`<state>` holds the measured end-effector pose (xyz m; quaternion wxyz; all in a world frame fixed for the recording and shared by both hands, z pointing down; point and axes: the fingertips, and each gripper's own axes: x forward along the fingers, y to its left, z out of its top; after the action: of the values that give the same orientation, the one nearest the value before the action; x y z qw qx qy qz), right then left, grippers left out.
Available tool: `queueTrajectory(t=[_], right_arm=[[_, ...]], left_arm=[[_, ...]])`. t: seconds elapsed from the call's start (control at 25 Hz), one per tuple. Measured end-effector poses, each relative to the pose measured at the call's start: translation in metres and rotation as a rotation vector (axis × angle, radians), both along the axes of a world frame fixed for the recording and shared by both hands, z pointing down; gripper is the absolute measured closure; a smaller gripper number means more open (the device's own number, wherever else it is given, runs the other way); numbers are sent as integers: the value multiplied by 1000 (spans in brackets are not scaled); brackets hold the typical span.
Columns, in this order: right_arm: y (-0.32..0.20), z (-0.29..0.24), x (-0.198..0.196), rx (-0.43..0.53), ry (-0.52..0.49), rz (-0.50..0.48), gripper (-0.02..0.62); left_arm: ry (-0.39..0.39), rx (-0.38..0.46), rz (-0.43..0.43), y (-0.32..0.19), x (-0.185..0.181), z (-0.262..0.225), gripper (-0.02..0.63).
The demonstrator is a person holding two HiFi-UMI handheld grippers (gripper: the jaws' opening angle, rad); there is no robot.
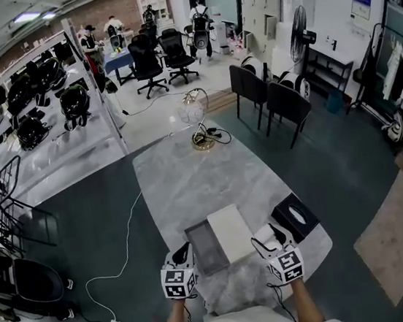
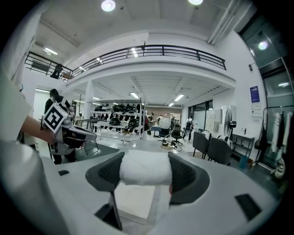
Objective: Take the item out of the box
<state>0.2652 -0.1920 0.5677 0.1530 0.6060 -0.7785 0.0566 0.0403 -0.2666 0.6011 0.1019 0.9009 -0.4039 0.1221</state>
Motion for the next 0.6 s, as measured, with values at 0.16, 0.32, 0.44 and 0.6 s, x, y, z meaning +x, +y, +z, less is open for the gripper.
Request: queueTrajectory(t=[0.16,0.32,0.44,0.6], right_arm=[[5,-5,12,11,-7,34,298],[12,-8,23,20,-12,68,298],[15,-6,29,18,-14,91,298],[19,-4,34,17,-20,110,298]], left_arm=[[-3,0,12,-1,4,-2,591],[-4,-2,19,-1,7,-1,591],[-5,-8,22,-2,7,1,591],[-2,-7,25,-3,8,0,591]])
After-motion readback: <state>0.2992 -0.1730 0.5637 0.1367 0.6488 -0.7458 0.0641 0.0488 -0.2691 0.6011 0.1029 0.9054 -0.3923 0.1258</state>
